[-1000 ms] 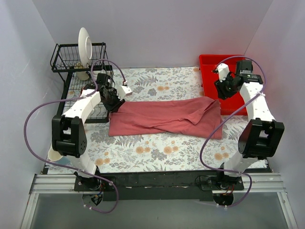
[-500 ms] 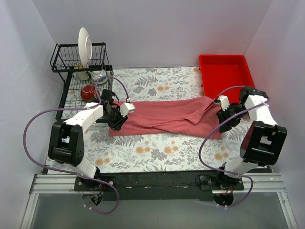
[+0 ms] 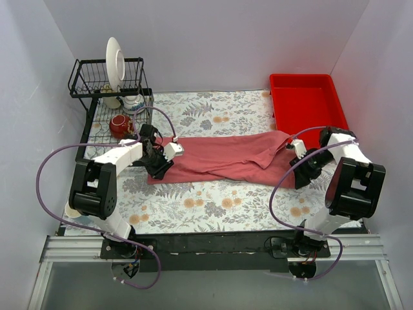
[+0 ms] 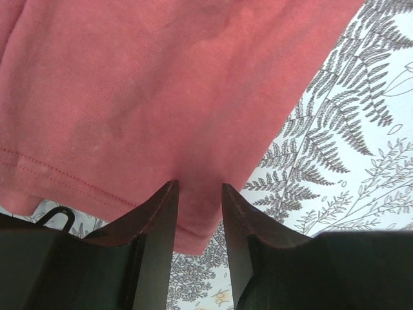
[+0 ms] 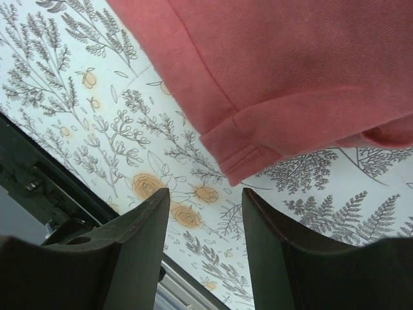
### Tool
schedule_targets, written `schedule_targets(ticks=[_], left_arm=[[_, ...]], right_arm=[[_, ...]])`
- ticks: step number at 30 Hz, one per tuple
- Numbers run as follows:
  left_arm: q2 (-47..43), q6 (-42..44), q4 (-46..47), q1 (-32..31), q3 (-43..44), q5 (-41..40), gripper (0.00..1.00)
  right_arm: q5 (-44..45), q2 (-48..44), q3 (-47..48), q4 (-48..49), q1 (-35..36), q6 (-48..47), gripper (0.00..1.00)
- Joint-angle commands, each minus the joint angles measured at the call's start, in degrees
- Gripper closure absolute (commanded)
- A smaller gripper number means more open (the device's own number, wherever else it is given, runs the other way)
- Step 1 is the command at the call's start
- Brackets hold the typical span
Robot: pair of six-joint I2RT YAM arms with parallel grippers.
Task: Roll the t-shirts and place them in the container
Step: Fold the T-shirt at the center of the board.
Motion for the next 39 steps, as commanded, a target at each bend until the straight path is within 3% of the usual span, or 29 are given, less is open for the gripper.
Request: schedule_targets(ticks=[1,7,11,14,15,18,27,39], left_arm=[[0.68,2.27,1.41,-0.02,-0.93,-1.60,0.67],[1.91,3.15,1.23,-0.10,-2.51,-1.87,0.67],[2.36,3.67,0.71,-0.19,-4.88,-2.92,0.76],[0.95,4.82,-1.04,-0.19,-7.69,-3.71,0.79],[0.43,5.69,-1.75,-0.19,-8.31,-3.98,0.79],[-3.44,6.75,-4.30,-0.28,-11.65,-4.07,0.79],[-16.53,7.89,-7.55,0.07,-21.59,-5.65,0.80],[-30.51,20.72,-15.38,2.35,-26.68,-11.00,0.82]], right_arm=[[0.82,1.40,-0.32,3.63,-0.06,-3.59,0.43],[0.65,3.68,-1.46,7.05,-0.06,-3.59,0.43],[1.35,4.56,-3.04,10.22,-0.06,-3.67,0.47],[2.40,4.83,-4.01,10.75,-0.06,-4.64,0.60],[3.19,4.74,-4.19,10.31,-0.06,-5.16,0.69],[4.86,2.73,-5.50,8.65,-0.15,-7.44,0.76],[7.85,-5.54,-10.34,1.45,-0.59,-13.69,0.83],[9.35,-12.92,-12.36,-6.74,-2.61,-19.85,0.88]])
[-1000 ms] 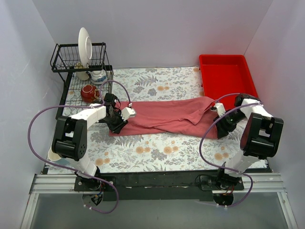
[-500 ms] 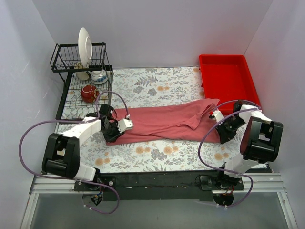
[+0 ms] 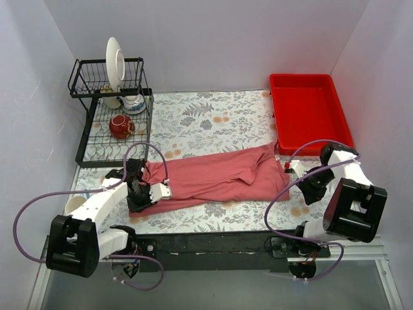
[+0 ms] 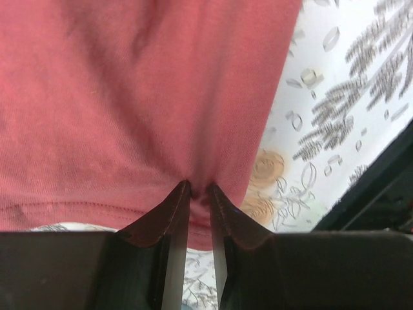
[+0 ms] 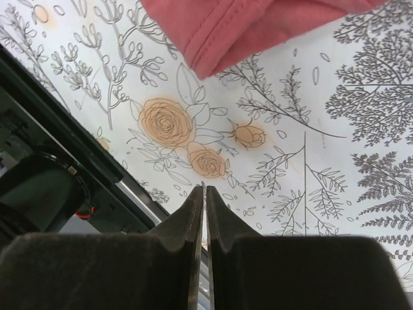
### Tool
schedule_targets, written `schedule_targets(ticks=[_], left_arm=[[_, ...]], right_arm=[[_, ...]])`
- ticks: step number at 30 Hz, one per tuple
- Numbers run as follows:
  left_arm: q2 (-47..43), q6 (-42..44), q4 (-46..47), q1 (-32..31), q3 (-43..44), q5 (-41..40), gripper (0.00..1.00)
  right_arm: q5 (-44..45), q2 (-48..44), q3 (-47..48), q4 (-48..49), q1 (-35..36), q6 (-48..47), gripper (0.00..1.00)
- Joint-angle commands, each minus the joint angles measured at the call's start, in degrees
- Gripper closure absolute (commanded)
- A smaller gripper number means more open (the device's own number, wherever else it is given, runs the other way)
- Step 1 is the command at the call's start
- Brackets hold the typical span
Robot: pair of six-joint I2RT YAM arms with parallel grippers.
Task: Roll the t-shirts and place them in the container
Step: Fold the T-shirt at the center of the board.
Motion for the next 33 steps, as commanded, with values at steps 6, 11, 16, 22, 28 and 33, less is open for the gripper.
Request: schedule_targets(ticks=[6,11,16,22,28,33], left_arm=[[-5.05,5.53,-2.41,3.37,-1.43,-4.71,0.74],[1.52,-1.85,-3.63,3.46,12.28,4.52,0.62],[8.04,-6.43,-5.56,3.46,19.58,8.21,0.60],[8.76,-10.39,-9.77,3.46,22.76,11.12,0.60],[5.86,-4.78,-11.90,3.46,16.70,4.81,0.64],[8.49,-4.15,-10.94,3.55,14.58,2.77,0.64]], right_arm=[[-5.77,-1.10,9.00,-7.96,-0.23,-3.84,0.76],[-12.11,3.19,18.15,-7.34,3.63,0.36,0.56],[-13.60,9.70,21.58,-7.26,10.13,5.02,0.54],[-15.01,13.22,19.84,-8.92,12.69,4.25,0.53],[-10.54,16.30,15.26,-9.45,12.69,2.40,0.50],[-10.10,18.76,15.00,-9.63,13.91,2.13,0.42]])
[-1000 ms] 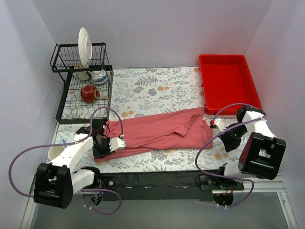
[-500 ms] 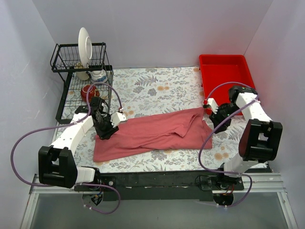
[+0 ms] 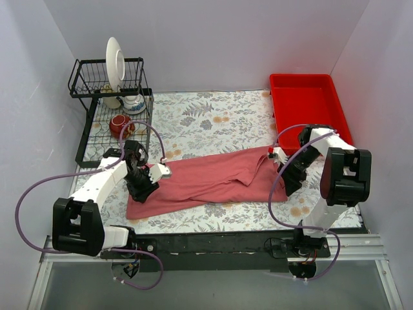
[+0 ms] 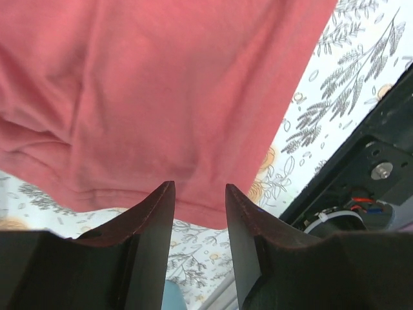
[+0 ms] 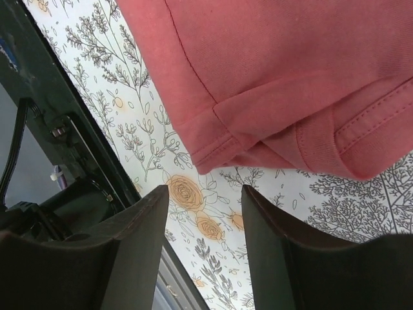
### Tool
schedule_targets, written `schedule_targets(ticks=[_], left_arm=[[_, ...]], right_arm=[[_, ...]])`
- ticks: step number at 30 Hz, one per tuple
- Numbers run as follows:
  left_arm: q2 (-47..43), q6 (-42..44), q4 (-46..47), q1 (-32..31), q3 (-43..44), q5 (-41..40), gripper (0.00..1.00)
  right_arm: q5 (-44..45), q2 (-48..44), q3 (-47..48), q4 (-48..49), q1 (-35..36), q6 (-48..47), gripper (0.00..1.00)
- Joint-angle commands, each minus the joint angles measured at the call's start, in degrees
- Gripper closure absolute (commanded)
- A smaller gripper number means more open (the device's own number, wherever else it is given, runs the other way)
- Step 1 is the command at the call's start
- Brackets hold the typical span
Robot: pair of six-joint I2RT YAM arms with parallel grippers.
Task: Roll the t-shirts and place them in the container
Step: Fold the T-shirt at the center of the board.
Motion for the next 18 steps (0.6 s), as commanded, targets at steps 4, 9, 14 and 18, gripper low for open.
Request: schedule_targets(ticks=[4,9,14,18], left_arm=[[3.58,1.07,1.22,0.25,-2.17,-3.44,0.63],[5.95,1.51,3.33,0.25,-2.52,-5.11,0.63],[7.98,1.42,4.57,0.34,-2.34,-5.38,0.63],[8.95,1.42,5.71,0.25,-2.60,-5.90,0.63]], right_arm=[[1.23,3.10,-1.93,-2.04,2.72,-1.06,0.34],[1.76,4.77,-2.90,-0.38,3.25,-0.53,0.30],[1.67,5.92,-3.34,2.25,4.83,-0.27,0.45],[1.93,6.62,-4.21,4.28,5.00,0.43,0.58]])
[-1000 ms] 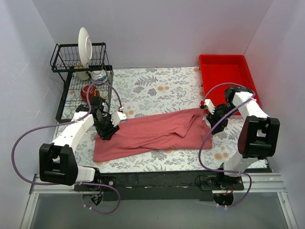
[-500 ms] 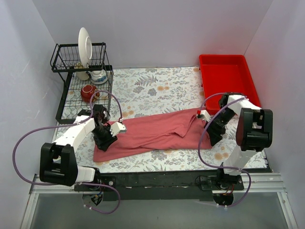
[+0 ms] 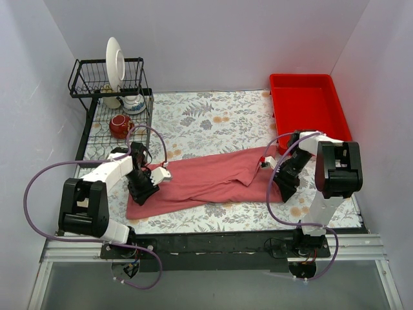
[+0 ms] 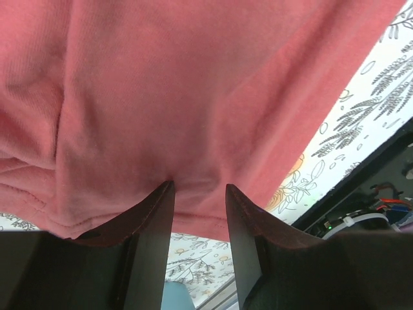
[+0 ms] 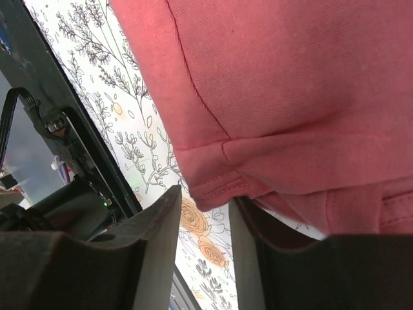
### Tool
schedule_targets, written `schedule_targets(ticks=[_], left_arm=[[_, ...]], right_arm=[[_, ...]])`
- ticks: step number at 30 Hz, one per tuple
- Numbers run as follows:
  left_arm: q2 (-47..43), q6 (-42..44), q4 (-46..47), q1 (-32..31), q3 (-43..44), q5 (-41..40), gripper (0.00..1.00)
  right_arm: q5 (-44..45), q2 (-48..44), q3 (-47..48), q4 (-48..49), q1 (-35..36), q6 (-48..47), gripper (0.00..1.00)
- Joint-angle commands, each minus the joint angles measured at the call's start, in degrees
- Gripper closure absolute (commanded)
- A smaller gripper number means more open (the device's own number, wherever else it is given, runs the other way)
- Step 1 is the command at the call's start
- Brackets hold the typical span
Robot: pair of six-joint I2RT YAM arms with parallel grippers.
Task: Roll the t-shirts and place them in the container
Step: Fold the T-shirt at the center of the board.
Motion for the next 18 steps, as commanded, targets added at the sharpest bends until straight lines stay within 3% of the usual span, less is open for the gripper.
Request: schedule_targets(ticks=[1,3,5,8,11,18], left_arm=[[-0.06,0.77,2.19,0.25,-0.81,-1.05,0.63],[-0.06,0.85,2.72,0.25,-1.16,-1.23,0.63],[-0.32,1.20,2.90,0.25,-1.52,-1.32,0.63],[-1.02,2.87,3.78,0.25,-3.27,-2.28,0.63],[-3.21,5.85,6.14,0.25,-6.16,-3.77,0.64],[-6.82,11.48,13.26,0.51,-9.52,-6.50,0.64]], right_arm=[[-0.01,0.57,-1.48,2.21,0.44,0.46,0.59],[-0.01,0.48,-2.54,3.43,0.44,0.63,0.65],[0.34,0.39,-3.50,3.97,0.44,0.55,0.80],[1.83,0.04,-3.25,3.01,0.00,-0.77,0.93],[2.97,0.74,-1.23,-0.77,-2.81,-2.88,0.98],[9.03,3.73,5.28,-4.64,-6.33,-5.51,0.99]])
